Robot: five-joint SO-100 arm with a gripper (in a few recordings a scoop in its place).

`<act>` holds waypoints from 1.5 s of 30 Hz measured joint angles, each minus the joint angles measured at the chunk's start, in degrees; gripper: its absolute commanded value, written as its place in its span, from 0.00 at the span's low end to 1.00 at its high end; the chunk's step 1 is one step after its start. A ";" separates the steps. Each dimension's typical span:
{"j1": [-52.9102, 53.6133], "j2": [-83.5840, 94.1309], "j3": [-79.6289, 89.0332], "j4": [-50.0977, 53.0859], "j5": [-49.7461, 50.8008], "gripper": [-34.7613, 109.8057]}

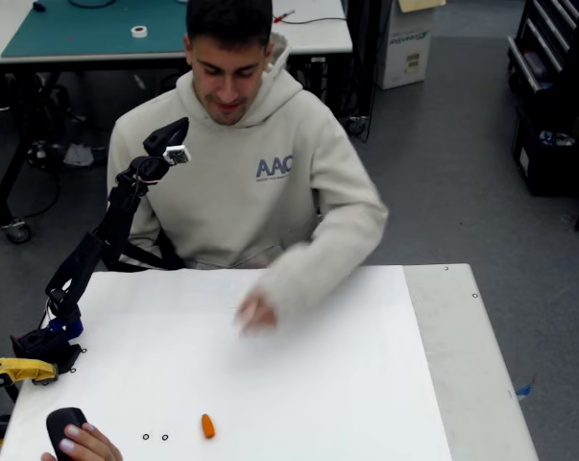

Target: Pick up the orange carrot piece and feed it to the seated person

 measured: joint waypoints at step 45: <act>-4.57 16.70 28.39 27.42 -5.98 0.23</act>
